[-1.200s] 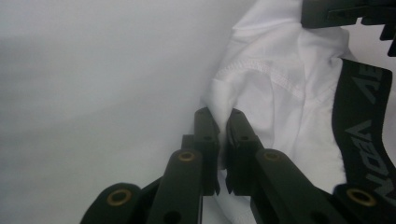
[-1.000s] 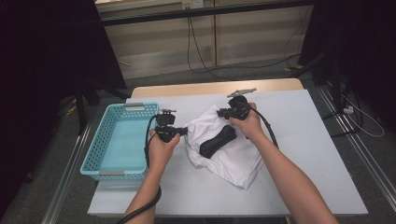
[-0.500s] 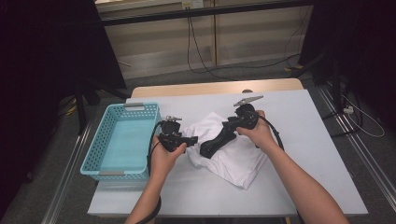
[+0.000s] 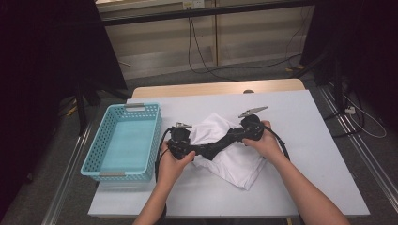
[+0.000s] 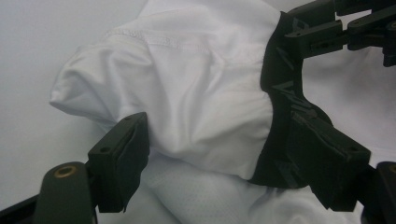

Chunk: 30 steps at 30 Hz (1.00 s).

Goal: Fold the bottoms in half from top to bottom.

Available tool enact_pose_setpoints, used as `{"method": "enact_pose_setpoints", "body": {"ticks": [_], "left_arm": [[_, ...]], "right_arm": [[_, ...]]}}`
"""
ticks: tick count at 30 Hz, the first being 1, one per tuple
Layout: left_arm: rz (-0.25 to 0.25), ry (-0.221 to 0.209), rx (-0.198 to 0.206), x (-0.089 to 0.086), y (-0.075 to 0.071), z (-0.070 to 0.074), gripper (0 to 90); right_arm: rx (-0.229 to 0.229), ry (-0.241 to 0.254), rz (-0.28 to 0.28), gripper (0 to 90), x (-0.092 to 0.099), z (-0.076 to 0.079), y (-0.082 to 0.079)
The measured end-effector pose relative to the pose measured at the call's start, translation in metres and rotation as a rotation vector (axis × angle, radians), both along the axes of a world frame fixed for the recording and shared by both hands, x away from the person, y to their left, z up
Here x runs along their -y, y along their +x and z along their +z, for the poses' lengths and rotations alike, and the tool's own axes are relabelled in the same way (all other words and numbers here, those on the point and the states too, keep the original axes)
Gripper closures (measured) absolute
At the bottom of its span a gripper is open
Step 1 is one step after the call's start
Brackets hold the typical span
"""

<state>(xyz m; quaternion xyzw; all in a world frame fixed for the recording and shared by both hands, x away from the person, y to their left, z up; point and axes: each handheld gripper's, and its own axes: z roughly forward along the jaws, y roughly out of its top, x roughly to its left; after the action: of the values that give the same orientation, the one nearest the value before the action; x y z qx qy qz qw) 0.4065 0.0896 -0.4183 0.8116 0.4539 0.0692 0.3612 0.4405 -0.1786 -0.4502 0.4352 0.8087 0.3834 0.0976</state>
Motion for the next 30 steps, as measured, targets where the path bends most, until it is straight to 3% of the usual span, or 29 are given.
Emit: {"method": "enact_pose_setpoints", "body": {"ticks": [11, 15, 18, 19, 24, 30], "left_arm": [[-0.021, -0.023, 0.009, 0.008, -0.007, 0.003, 21.1], [-0.025, -0.029, 0.011, 0.012, -0.008, 0.002, 20.6], [-0.057, -0.02, -0.014, 0.015, -0.009, -0.002, 37.7], [-0.058, -0.013, -0.02, 0.016, -0.01, -0.003, 38.4], [-0.066, -0.003, -0.026, 0.015, -0.009, -0.011, 38.2], [-0.086, -0.01, -0.018, 0.013, -0.01, -0.016, 30.4]], "right_arm": [[-0.021, 0.053, -0.041, 77.0, 0.006, -0.004, -0.005], [-0.033, 0.079, -0.047, 78.6, 0.009, -0.006, -0.005], [-0.027, 0.077, -0.05, 79.2, 0.009, -0.006, -0.006], [-0.026, 0.079, -0.051, 79.3, 0.009, -0.006, -0.006], [-0.026, 0.088, -0.058, 79.6, 0.01, -0.007, -0.007], [-0.031, 0.102, -0.066, 80.0, 0.011, -0.008, -0.007]]}}
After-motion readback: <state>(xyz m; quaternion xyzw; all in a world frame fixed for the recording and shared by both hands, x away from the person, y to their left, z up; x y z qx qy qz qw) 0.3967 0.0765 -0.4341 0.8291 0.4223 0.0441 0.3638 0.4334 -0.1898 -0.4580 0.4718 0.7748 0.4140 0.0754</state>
